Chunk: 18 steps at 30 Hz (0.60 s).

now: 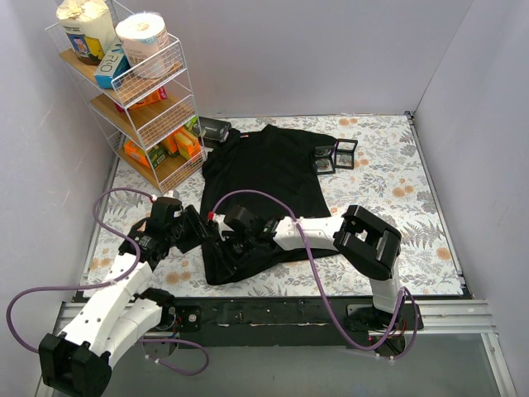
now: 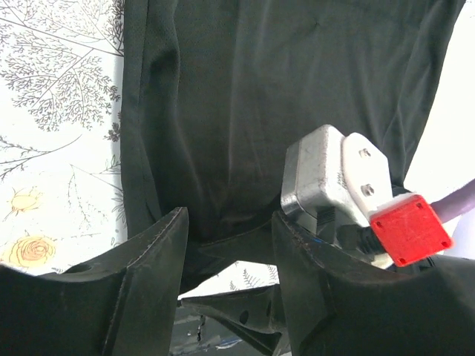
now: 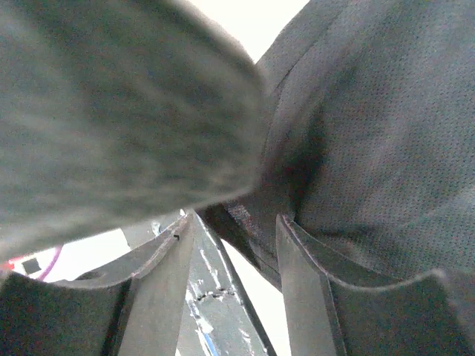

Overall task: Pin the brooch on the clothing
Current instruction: Adjust the clothes at the center of the board.

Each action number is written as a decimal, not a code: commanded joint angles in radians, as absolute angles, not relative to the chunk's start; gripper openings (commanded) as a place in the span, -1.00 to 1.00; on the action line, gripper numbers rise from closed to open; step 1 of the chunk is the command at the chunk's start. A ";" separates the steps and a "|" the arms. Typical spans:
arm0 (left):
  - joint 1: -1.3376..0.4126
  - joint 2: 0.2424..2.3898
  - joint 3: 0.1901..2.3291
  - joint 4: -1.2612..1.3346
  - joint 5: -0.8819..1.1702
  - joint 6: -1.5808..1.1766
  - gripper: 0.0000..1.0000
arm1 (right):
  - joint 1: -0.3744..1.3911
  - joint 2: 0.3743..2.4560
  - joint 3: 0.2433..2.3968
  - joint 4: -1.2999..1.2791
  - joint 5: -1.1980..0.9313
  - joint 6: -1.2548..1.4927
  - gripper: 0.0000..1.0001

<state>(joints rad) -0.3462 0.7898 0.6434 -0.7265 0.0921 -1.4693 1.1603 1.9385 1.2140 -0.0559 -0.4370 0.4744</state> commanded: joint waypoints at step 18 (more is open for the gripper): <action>-0.345 0.890 0.451 -0.266 0.084 -1.592 0.01 | 1.308 1.862 1.132 0.143 -0.420 0.667 0.14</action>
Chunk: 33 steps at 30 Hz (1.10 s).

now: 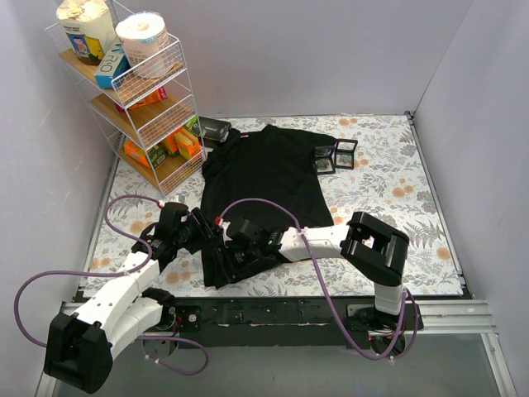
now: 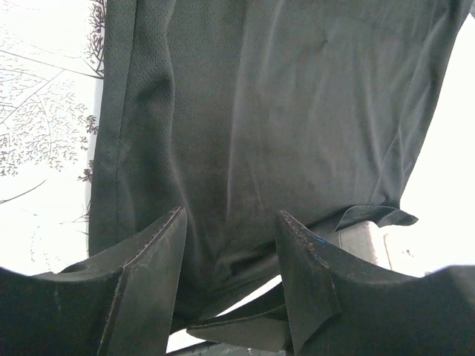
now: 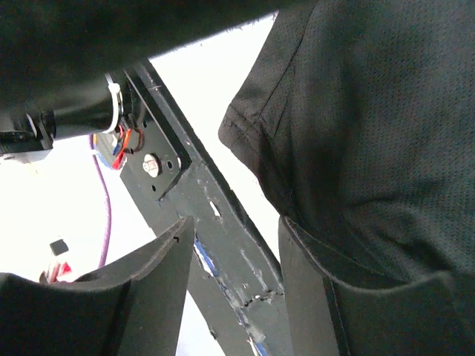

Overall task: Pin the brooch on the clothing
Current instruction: Adjust the clothes at the center of the board.

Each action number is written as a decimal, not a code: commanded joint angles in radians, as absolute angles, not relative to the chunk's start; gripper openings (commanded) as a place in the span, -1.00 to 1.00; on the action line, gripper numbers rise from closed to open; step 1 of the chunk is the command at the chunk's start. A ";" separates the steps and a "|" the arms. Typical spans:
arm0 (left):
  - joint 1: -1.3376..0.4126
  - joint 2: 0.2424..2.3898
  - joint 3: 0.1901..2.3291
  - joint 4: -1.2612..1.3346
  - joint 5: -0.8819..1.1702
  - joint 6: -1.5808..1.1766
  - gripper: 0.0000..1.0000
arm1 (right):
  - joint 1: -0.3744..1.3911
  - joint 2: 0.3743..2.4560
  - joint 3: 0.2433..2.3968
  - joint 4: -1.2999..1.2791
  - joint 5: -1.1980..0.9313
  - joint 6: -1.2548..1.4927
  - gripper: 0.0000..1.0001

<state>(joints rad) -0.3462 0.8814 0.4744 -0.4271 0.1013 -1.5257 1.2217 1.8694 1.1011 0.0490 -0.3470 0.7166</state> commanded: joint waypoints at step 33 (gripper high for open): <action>-0.348 1.175 0.454 0.078 0.210 -1.476 -0.06 | 0.946 1.617 0.864 -0.083 -0.199 0.368 0.12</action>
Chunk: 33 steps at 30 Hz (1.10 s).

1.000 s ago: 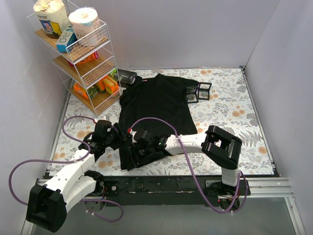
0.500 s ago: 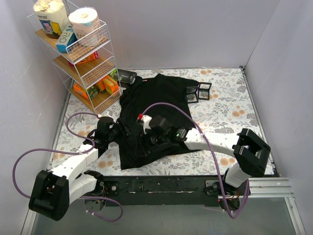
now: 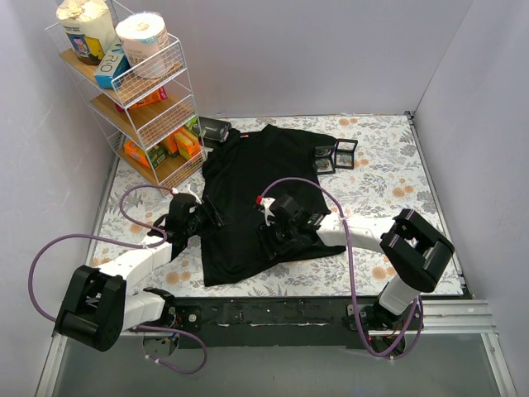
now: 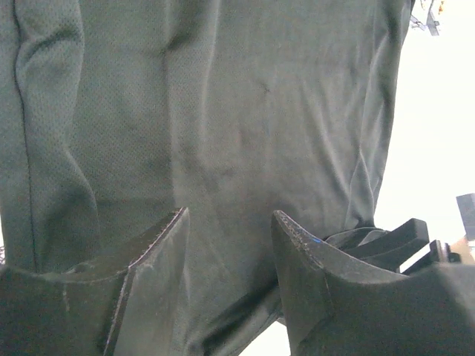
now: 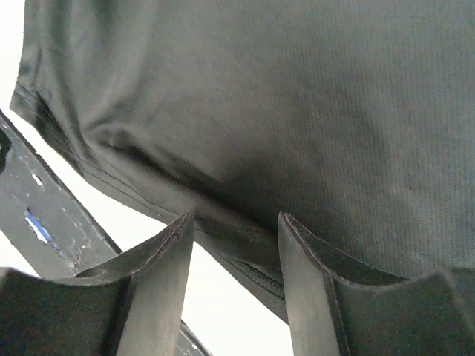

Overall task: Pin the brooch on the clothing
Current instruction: Adjust the clothes at the center of the board.

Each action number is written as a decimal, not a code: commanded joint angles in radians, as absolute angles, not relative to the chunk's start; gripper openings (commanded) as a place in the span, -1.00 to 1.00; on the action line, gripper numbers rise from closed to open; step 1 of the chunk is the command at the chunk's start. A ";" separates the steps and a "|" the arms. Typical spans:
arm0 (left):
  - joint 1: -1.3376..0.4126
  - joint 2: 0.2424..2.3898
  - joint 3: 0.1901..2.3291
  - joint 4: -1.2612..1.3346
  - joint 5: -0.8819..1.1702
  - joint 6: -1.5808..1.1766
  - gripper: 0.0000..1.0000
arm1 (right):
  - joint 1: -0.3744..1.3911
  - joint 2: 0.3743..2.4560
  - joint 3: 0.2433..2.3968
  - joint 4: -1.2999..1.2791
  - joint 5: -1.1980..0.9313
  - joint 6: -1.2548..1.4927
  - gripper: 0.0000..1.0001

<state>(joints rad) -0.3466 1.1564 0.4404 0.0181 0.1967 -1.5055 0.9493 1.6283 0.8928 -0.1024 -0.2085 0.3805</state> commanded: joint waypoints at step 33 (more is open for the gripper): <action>-0.333 1.201 0.475 0.017 0.163 -1.413 0.04 | 1.074 1.321 0.782 -0.272 -0.120 0.602 0.19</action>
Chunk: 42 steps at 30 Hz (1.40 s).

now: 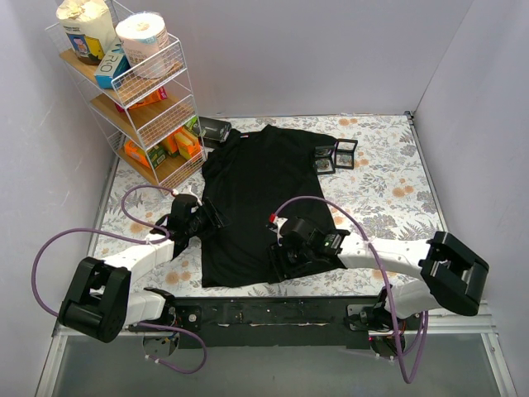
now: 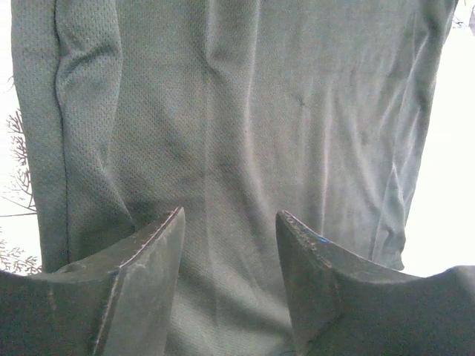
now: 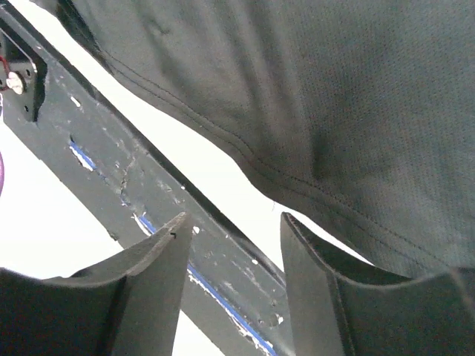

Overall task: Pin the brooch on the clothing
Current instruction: Adjust the clothes at the center of the board.

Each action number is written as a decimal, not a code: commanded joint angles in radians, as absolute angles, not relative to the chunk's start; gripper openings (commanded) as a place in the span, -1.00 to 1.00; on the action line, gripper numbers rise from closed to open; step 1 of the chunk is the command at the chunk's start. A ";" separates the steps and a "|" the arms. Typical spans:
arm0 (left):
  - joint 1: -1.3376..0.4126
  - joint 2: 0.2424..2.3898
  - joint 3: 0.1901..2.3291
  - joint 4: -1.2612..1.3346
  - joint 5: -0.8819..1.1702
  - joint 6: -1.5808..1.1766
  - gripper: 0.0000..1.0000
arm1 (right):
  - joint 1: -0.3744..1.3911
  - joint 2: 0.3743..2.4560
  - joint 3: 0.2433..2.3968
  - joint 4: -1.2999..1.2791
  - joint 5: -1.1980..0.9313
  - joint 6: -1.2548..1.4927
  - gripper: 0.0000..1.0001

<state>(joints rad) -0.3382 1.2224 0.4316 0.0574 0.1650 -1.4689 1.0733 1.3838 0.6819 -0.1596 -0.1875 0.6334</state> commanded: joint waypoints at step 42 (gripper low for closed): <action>-0.327 1.652 0.988 -0.032 0.223 -1.008 0.96 | 0.336 2.172 1.727 -0.268 -0.204 0.147 0.17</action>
<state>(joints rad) -0.3347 1.7100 1.0504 -0.1280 0.2695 -1.0363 0.3283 2.0720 1.5848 -0.2737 -0.1646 0.1539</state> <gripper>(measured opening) 0.982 0.587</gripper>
